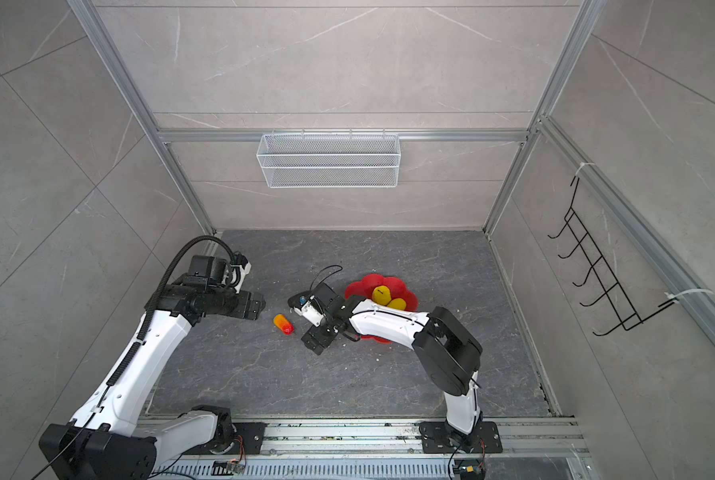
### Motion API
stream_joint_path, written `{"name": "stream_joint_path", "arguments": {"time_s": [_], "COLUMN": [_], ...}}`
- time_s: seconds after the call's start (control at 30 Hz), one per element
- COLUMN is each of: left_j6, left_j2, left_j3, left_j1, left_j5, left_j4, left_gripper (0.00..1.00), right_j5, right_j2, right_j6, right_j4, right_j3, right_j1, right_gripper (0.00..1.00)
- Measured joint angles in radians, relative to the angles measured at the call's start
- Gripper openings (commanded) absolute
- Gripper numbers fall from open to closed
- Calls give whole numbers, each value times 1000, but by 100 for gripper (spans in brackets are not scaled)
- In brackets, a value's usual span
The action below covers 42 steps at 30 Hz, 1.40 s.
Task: Place and organize the fake fruits in the fruit bowl
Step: 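Reach the right gripper to the red-yellow curved pepper and grasp it, then carry the curved pepper into the bowl and open the right gripper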
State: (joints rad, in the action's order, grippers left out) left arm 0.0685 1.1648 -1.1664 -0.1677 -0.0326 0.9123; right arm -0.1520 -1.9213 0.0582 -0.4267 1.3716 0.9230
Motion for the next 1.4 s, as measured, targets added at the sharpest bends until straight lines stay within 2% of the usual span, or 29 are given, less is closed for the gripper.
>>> {"name": "stream_joint_path", "arguments": {"time_s": [0.33, 0.57, 0.67, 0.83, 1.1, 1.4], "left_j6": [0, 0, 0, 0, 0, 0], "left_j2": [0, 0, 0, 0, 0, 0], "left_j3": [0, 0, 0, 0, 0, 0], "left_j1": [0, 0, 0, 0, 0, 0], "left_j5": [0, 0, 0, 0, 0, 0], "left_j4": [0, 0, 0, 0, 0, 0], "left_gripper": [100, 100, 100, 100, 100, 100], "right_j5": [31, 52, 55, 60, 61, 102], "right_j2": [-94, -119, -119, -119, -106, 123], "right_j6": [1, -2, -6, -11, -8, -22], "right_j4": [6, 6, 8, 10, 10, 11], "right_j3": [51, 53, 53, 53, 48, 25], "right_j1": [-1, -1, -1, -1, -1, -42], "right_gripper": [61, 54, 42, 28, 19, 15]}}
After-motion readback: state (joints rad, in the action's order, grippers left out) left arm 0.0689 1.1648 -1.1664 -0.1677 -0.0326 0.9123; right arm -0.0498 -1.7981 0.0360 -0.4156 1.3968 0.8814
